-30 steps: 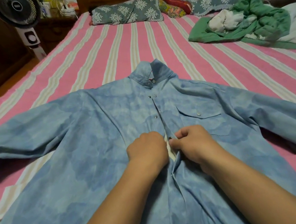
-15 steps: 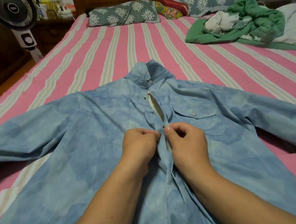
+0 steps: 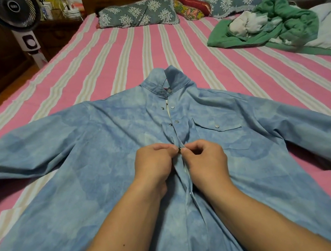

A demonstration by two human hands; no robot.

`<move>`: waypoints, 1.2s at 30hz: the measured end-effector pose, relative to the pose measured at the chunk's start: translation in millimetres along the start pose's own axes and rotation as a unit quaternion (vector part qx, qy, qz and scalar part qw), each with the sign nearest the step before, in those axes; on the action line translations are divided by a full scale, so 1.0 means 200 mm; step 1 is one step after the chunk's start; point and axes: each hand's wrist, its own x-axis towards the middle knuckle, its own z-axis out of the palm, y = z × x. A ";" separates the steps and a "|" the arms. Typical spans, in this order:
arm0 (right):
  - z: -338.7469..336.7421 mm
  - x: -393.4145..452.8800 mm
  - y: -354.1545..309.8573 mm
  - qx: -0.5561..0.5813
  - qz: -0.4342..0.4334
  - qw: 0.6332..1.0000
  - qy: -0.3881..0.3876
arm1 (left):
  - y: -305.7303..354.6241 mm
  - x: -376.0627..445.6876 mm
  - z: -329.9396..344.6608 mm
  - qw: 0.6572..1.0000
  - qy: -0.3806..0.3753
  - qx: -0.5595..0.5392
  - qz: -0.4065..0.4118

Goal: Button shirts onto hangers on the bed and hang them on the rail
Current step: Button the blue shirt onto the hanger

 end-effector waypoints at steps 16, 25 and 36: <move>-0.12 -0.01 -0.08 0.080 0.083 0.963 -0.242 | -0.01 0.03 -0.03 0.999 -0.047 0.015 -0.010; -0.15 0.07 -0.04 0.080 0.104 0.950 -0.285 | -0.02 0.07 0.02 0.968 0.032 0.221 0.116; -0.30 0.24 -0.23 -0.087 -0.096 0.992 -0.003 | 0.12 0.10 -0.04 0.949 0.060 0.236 0.198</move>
